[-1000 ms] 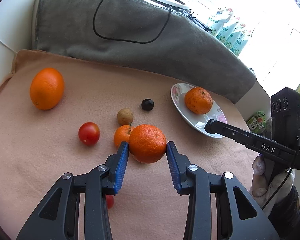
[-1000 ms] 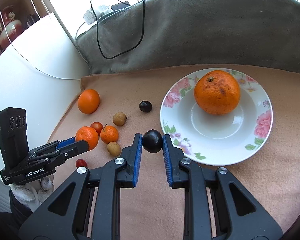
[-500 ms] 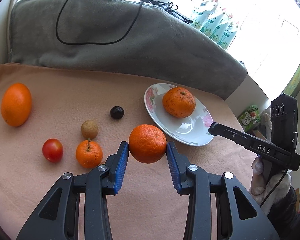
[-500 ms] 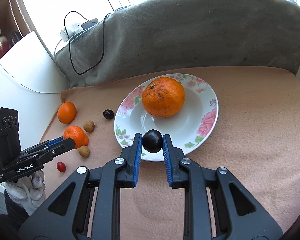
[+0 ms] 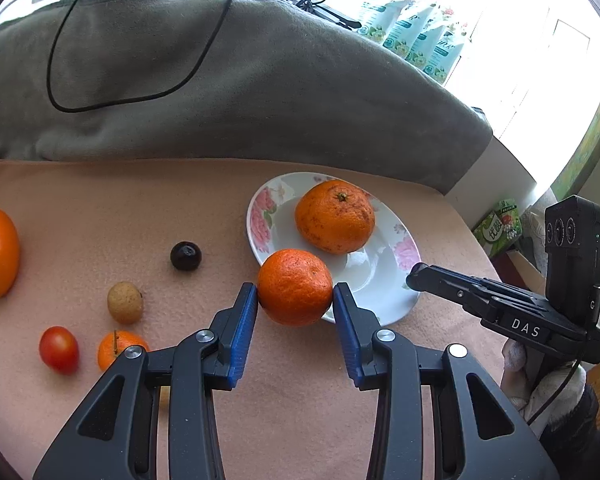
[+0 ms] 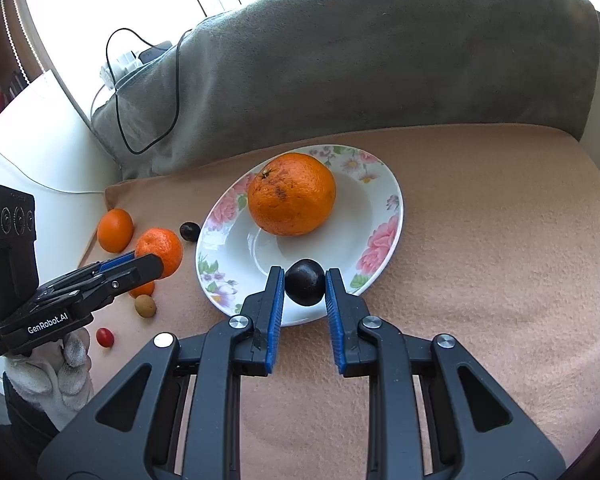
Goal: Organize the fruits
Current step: 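Carry plum and tangerine into the plate and open both grippers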
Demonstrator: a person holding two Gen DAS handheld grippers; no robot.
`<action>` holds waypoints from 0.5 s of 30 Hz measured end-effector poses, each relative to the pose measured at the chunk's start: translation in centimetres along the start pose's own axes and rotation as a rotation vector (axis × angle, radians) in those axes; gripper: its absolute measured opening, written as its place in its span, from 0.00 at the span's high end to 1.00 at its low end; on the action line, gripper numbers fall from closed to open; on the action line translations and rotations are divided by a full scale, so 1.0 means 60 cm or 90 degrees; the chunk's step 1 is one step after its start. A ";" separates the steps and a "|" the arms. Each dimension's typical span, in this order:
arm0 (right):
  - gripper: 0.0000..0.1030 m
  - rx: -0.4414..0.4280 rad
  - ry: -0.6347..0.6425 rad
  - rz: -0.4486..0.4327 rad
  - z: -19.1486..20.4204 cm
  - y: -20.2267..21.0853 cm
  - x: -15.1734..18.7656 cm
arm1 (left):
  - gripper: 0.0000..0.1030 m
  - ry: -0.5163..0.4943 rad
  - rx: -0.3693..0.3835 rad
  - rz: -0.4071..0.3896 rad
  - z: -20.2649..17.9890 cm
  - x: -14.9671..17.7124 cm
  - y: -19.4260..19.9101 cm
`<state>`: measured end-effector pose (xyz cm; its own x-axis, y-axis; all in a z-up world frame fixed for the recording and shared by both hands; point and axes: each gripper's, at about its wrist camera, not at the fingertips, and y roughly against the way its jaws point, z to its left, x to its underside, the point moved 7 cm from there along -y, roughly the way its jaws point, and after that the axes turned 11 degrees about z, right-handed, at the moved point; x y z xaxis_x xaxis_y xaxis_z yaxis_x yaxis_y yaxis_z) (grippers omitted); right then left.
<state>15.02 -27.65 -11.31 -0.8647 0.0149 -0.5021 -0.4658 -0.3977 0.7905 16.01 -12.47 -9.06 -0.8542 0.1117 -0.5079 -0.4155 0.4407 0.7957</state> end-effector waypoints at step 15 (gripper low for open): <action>0.78 0.008 0.007 0.001 0.001 -0.002 -0.002 | 0.63 -0.008 0.001 -0.002 -0.010 -0.021 -0.010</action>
<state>15.13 -27.54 -11.32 -0.8632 0.0045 -0.5049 -0.4671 -0.3868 0.7951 17.12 -13.40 -8.69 -0.8490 0.1220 -0.5142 -0.4174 0.4420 0.7940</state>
